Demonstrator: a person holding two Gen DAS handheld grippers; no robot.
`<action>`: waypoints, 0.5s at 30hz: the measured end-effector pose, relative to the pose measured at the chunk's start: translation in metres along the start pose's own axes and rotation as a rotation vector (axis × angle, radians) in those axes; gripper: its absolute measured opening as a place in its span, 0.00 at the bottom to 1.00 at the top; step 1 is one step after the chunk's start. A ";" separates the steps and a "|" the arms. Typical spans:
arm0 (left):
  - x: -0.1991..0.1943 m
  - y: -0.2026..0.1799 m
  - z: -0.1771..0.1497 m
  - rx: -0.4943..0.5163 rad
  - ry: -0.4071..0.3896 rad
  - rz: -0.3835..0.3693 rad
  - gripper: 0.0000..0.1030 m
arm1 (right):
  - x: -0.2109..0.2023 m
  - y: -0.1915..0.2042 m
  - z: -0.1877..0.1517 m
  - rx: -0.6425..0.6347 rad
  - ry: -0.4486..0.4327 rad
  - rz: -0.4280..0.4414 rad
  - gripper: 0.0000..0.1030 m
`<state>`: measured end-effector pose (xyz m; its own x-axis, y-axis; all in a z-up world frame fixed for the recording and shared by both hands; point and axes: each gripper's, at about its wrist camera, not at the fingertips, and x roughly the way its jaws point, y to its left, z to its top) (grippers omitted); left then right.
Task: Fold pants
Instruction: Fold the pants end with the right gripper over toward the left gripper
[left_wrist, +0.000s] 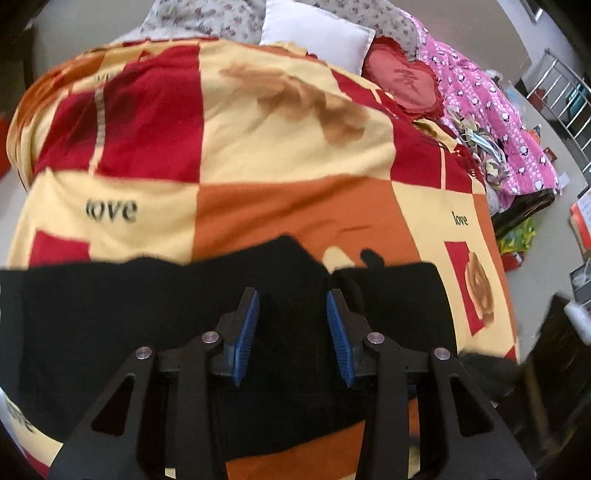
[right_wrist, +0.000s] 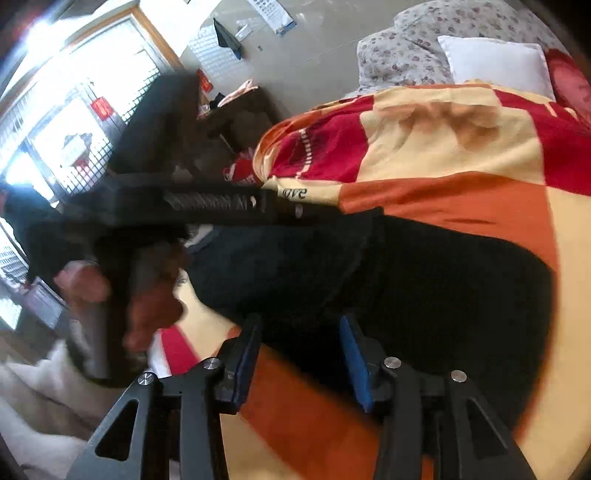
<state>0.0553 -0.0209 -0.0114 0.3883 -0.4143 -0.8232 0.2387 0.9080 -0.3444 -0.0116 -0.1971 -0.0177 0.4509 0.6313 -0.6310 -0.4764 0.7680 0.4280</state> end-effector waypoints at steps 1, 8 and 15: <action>0.000 -0.001 -0.003 0.003 0.002 -0.007 0.35 | -0.013 -0.005 0.001 0.002 -0.030 -0.038 0.41; 0.017 -0.024 -0.022 -0.007 0.026 0.000 0.60 | -0.035 -0.077 0.010 0.158 -0.100 -0.231 0.41; 0.036 -0.054 -0.025 0.074 -0.005 0.088 0.37 | -0.023 -0.091 0.002 0.183 -0.081 -0.278 0.41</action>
<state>0.0344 -0.0833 -0.0334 0.4150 -0.3337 -0.8464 0.2685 0.9338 -0.2366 0.0228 -0.2815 -0.0410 0.6061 0.3961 -0.6898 -0.1867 0.9138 0.3607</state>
